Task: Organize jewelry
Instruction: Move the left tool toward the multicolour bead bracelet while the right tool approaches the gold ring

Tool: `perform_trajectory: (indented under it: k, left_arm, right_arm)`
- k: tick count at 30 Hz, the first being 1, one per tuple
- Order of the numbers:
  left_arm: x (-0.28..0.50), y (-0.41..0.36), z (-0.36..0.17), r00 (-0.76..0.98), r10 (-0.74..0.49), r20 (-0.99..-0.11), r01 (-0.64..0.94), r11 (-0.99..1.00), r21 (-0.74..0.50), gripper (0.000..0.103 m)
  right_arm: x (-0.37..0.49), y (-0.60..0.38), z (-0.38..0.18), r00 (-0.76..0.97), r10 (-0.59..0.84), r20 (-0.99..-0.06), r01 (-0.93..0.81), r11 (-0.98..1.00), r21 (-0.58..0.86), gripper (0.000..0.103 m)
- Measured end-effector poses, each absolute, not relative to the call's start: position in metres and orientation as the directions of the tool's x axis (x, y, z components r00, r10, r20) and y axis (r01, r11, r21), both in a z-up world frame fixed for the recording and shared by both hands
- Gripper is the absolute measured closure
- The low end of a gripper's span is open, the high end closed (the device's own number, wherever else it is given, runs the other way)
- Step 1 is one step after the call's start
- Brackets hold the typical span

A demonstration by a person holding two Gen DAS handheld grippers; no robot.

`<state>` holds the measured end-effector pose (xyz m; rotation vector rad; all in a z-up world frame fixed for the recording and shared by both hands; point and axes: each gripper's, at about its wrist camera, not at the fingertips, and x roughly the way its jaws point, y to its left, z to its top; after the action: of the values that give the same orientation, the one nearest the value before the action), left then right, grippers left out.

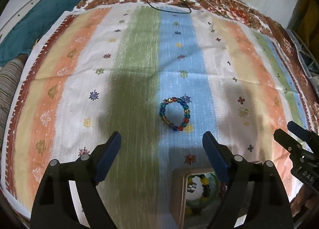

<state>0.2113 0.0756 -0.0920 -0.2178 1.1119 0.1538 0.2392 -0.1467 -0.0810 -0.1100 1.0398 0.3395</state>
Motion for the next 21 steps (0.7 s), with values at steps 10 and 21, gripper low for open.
perform_trajectory:
  k: [10,21]
  left_arm:
    - [0.228,0.081,-0.108,0.412,0.001,-0.911,-0.238,0.965,-0.107,0.019]
    - [0.244,0.082,-0.123,0.382,-0.001,-0.924,-0.225,0.970,-0.095,0.019]
  right_arm:
    - [0.257,-0.144,-0.093,0.439,0.199,-0.876,-0.316,0.947,0.057,0.034]
    - [0.278,-0.140,-0.111,0.407,0.165,-0.899,-0.302,0.953,0.038,0.034]
